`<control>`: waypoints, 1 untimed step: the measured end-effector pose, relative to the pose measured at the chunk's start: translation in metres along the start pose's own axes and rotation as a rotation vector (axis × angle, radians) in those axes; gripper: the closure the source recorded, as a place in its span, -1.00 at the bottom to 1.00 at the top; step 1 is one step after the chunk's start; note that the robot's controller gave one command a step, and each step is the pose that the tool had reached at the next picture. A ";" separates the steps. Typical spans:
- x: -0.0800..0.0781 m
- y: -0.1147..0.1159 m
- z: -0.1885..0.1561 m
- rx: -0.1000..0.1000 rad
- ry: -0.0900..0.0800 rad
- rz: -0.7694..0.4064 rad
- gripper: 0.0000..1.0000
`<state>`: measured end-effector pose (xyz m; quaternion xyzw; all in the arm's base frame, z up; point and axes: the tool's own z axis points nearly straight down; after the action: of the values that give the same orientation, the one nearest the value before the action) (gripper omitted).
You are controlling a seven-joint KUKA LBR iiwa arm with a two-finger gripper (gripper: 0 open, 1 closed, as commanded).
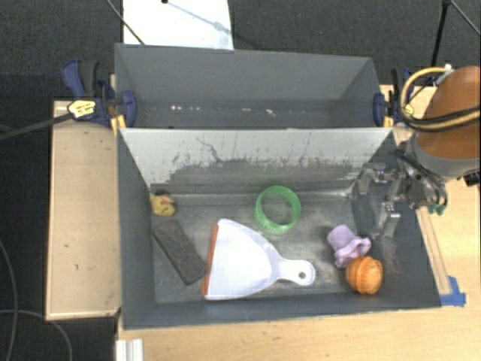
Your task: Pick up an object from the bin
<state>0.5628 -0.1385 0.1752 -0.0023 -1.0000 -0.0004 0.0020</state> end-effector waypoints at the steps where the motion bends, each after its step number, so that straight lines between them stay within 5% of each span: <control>1: -0.002 0.001 -0.005 0.002 -0.008 -0.004 -1.00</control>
Offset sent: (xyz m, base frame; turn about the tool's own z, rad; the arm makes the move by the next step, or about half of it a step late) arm -0.0401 0.0120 -0.1052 -0.1564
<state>0.5645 -0.1380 0.1801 -0.0003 -1.0000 0.0004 -0.0019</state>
